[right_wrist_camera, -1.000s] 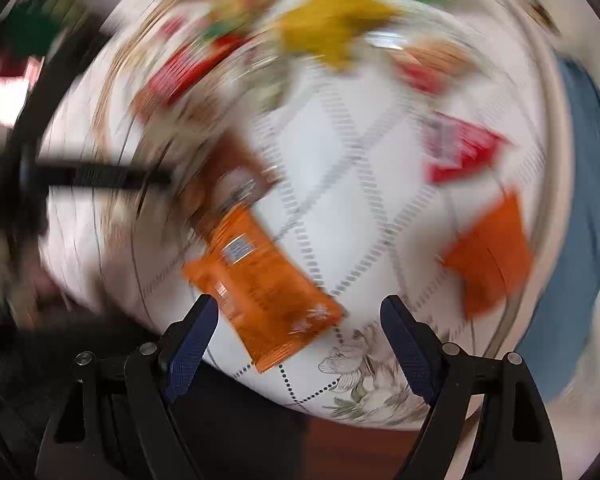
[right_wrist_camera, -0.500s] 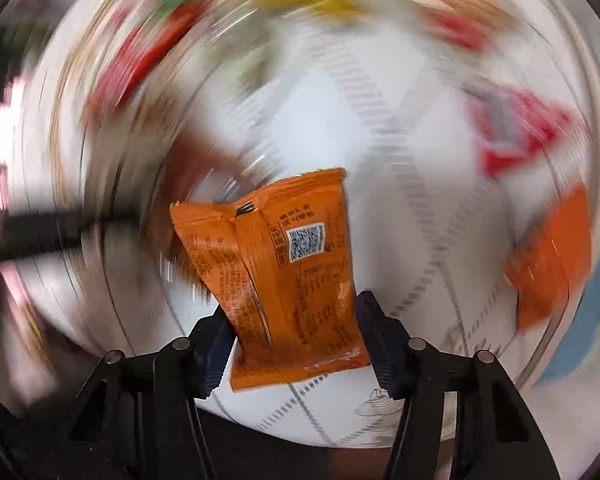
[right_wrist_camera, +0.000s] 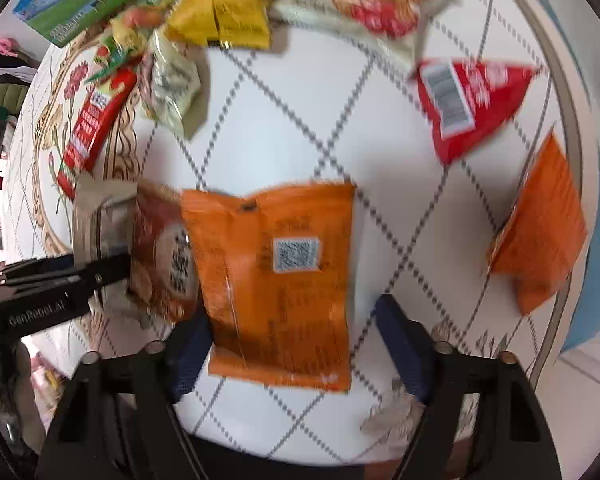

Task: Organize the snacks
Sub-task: 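Lower both packets into the box and open both tools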

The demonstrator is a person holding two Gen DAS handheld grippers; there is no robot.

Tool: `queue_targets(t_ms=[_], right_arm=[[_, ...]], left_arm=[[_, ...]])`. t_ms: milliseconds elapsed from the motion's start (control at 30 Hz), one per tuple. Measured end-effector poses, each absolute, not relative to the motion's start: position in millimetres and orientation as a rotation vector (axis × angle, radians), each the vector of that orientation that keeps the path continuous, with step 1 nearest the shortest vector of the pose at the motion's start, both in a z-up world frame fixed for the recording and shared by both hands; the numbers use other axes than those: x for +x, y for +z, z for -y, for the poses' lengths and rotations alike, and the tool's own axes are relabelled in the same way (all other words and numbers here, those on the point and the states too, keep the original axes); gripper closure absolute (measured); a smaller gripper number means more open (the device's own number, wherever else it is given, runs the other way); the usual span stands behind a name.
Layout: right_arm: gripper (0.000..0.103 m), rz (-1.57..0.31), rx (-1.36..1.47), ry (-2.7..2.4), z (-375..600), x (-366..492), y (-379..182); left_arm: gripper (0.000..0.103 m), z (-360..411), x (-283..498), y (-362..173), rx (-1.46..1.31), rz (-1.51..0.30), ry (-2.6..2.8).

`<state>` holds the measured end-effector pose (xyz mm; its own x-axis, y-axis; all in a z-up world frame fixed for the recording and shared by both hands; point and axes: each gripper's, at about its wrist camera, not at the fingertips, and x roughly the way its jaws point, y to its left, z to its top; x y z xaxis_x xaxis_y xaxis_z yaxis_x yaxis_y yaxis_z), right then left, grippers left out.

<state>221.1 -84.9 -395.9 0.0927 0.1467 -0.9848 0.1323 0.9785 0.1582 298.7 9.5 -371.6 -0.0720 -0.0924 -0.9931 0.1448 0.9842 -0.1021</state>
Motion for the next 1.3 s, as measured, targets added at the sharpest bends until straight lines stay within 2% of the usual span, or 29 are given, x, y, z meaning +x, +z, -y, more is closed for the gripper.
queue_targets(t_ms=[267, 467, 600, 800, 900, 1033, 1300], right_arm=[[0.046, -1.409, 0.325, 0.025, 96, 235, -355], [0.046, -1.336, 0.421, 0.095, 113, 261, -308], [0.046, -1.253, 0.448, 0.158, 124, 294, -258], [0.046, -1.11, 0.435, 0.212, 139, 365, -180], [0.046, -1.079, 0.408, 0.226, 147, 411, -155], [0.046, -1.1, 0.375, 0.243, 139, 469, -155], [0.046, -1.295, 0.307, 0.273, 97, 550, -235]], left_arm=[[0.05, -15, 302, -328, -0.023, -1.549, -0.22], [0.051, -32, 317, -258, -0.123, -1.455, -0.309], [0.051, -22, 349, -208, -0.168, -1.379, -0.356], [0.051, -18, 440, -151, -0.203, -1.281, -0.313], [0.051, -12, 499, -145, -0.226, -1.287, -0.26], [0.051, -15, 558, -160, -0.234, -1.341, -0.185], [0.051, -15, 611, -222, -0.196, -1.501, -0.069]])
